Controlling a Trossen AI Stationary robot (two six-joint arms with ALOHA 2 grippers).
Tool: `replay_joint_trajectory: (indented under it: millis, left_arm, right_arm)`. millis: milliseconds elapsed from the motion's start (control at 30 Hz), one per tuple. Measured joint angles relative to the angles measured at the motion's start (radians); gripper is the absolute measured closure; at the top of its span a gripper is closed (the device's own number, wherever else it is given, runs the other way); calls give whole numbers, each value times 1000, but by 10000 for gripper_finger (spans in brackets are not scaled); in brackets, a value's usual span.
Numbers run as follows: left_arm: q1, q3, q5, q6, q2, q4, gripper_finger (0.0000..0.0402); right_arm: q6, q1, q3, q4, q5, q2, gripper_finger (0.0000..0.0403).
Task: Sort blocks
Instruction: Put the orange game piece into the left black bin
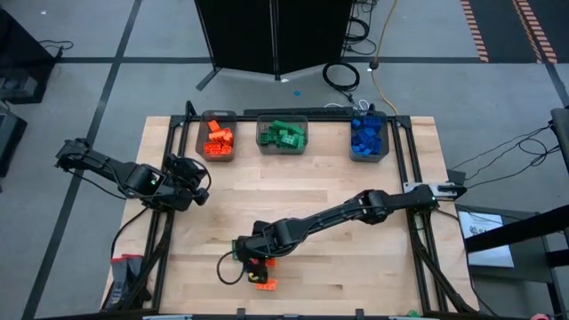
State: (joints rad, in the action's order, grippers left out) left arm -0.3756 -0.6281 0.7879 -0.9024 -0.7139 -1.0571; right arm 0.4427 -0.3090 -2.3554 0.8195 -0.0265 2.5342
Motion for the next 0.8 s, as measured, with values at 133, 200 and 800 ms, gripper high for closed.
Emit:
replay_joint_trajectory:
  millis: [133,200,800]
  left_arm:
    - [0,0,0,0,-7,0,378]
    - [0,0,0,0,-10,-1,378]
    - [0,0,-2,-8,-15,1,378]
  right_arm:
    - [22,-1,0,18,-2,19,93]
    - [30,-1,0,18,-2,21,94]
    - [16,0,-1,75,2,52,216]
